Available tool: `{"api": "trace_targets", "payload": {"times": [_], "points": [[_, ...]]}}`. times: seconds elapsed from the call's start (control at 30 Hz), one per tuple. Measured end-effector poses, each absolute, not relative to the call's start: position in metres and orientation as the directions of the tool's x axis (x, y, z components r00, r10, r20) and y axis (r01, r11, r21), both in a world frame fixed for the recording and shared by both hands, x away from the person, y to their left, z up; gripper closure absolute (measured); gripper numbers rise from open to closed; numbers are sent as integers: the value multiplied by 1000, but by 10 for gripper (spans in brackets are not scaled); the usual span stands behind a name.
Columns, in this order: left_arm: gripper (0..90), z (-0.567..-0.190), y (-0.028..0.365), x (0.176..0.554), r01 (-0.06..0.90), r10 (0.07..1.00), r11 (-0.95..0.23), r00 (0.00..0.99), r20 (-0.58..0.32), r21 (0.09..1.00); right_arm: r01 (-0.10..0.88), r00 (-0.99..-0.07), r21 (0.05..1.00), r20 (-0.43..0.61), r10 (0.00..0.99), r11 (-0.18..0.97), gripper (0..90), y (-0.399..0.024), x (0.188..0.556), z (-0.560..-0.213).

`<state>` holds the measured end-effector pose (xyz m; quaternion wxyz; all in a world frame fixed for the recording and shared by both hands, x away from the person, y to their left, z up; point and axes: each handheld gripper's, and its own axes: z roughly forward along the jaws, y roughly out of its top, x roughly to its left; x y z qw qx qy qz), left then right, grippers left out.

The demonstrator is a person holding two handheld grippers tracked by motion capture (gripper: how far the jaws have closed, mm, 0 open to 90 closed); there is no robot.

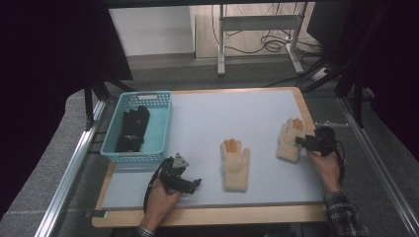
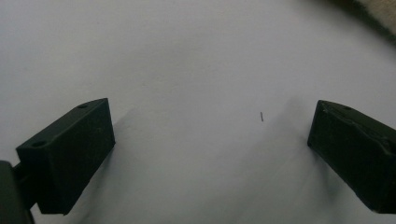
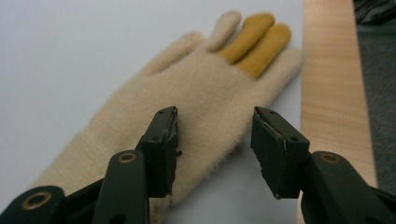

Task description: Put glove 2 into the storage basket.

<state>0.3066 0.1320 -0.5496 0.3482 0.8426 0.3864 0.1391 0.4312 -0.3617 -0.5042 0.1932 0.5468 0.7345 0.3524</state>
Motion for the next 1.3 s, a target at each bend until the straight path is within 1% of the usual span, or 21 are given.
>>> {"api": "trace_targets", "payload": {"times": [0.03, 0.1, 0.13, 0.2, 0.23, 0.27, 0.33, 0.37, 0.43, 0.5, 0.57, 0.63, 0.8, 0.93, 1.07, 1.13, 1.17, 1.23, 1.3], "points": [[9, -550, 132, 307, 554, 748, -459, 663, -35, 695, 679, -328, 718, 108, 939, 155, 512, -362, 432, -506], [9, -550, 132, 307, 554, 748, -459, 663, -35, 694, 701, -331, 695, 116, 937, 162, 554, -362, 433, -512], [9, -550, 132, 307, 554, 748, -459, 663, -35, 694, 693, -329, 703, 112, 938, 160, 579, -362, 433, -514], [9, -550, 132, 307, 554, 748, -459, 663, -35, 694, 680, -322, 713, 80, 943, 172, 674, -362, 431, -515], [9, -550, 132, 307, 554, 748, -459, 663, -35, 694, 680, -328, 712, 84, 941, 173, 743, -361, 430, -515], [9, -550, 132, 307, 554, 748, -459, 663, -35, 694, 685, -341, 709, 105, 934, 170, 831, -360, 431, -516], [9, -550, 132, 307, 554, 748, -459, 663, -35, 694, 682, -346, 706, 85, 934, 189, 863, -356, 430, -515], [9, -550, 132, 307, 554, 748, -459, 663, -35, 694, 677, -346, 704, 50, 937, 212, 871, -352, 430, -513], [9, -550, 132, 307, 554, 748, -459, 663, -34, 694, 669, -349, 704, 16, 937, 237, 875, -347, 429, -510], [9, -550, 132, 307, 554, 748, -459, 663, -35, 694, 657, -352, 718, 22, 936, 230, 875, -345, 426, -505], [9, -550, 132, 307, 554, 748, -459, 663, -35, 694, 632, -362, 743, 28, 932, 223, 876, -343, 422, -493], [9, -550, 132, 307, 554, 748, -459, 663, -35, 694, 610, -380, 756, 17, 925, 237, 876, -338, 418, -480], [9, -550, 132, 307, 555, 749, -458, 662, -35, 694, 565, -428, 777, -14, 904, 279, 876, -321, 413, -458], [9, -549, 132, 307, 554, 747, -461, 664, -34, 693, 547, -457, 776, -36, 889, 314, 874, -304, 416, -453], [9, -549, 132, 307, 554, 747, -461, 664, -34, 693, 538, -500, 773, -27, 866, 335, 861, -281, 420, -452], [9, -550, 132, 307, 554, 747, -461, 663, -34, 693, 535, -524, 772, -15, 852, 343, 844, -268, 423, -453], [9, -549, 132, 307, 554, 747, -461, 664, -34, 693, 532, -536, 772, -11, 844, 349, 820, -261, 424, -454], [9, -549, 132, 306, 554, 747, -461, 664, -33, 693, 525, -560, 771, -7, 828, 361, 737, -249, 427, -455], [9, -549, 132, 306, 554, 747, -461, 664, -33, 693, 511, -579, 768, -23, 815, 385, 706, -237, 429, -455]]}}
